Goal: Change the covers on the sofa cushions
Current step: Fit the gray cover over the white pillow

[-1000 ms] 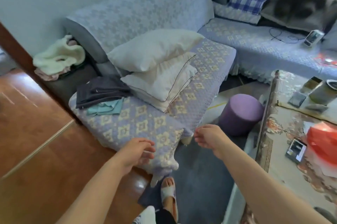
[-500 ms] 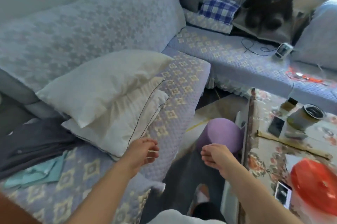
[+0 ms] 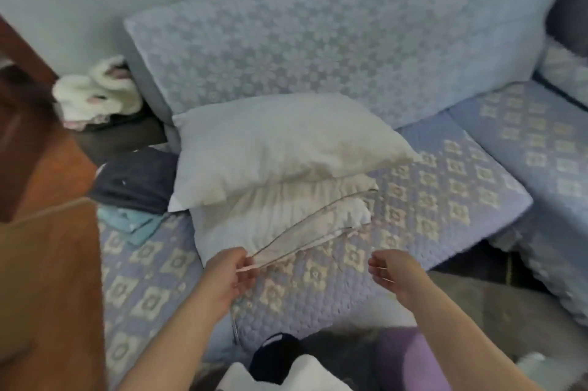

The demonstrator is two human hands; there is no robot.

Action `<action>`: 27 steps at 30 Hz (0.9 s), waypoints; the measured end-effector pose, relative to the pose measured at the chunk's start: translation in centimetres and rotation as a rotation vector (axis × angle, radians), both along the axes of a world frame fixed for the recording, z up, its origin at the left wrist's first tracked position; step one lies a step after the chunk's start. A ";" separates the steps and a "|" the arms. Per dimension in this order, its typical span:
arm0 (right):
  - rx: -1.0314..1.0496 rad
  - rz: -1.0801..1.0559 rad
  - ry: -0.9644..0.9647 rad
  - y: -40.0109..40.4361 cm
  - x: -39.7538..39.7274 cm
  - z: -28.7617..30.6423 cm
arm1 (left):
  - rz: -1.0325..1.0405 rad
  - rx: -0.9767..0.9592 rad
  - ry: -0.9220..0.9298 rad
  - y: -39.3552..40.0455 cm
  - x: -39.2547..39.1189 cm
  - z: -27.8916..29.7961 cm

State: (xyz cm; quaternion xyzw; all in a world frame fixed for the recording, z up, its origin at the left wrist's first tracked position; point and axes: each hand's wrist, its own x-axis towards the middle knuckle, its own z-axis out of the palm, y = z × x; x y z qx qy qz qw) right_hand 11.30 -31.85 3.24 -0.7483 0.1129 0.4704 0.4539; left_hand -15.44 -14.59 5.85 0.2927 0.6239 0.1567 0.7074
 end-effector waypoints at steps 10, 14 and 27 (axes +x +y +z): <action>-0.018 0.163 0.020 10.0 7.8 -1.6 | 0.410 0.048 -0.036 13.6 3.3 -1.1; -0.029 0.182 -0.003 12.9 11.3 -0.8 | 0.414 -0.160 -0.178 13.7 7.4 -2.3; -0.150 0.613 -0.361 23.0 34.6 -5.4 | 0.775 -0.047 0.006 19.5 19.3 -6.0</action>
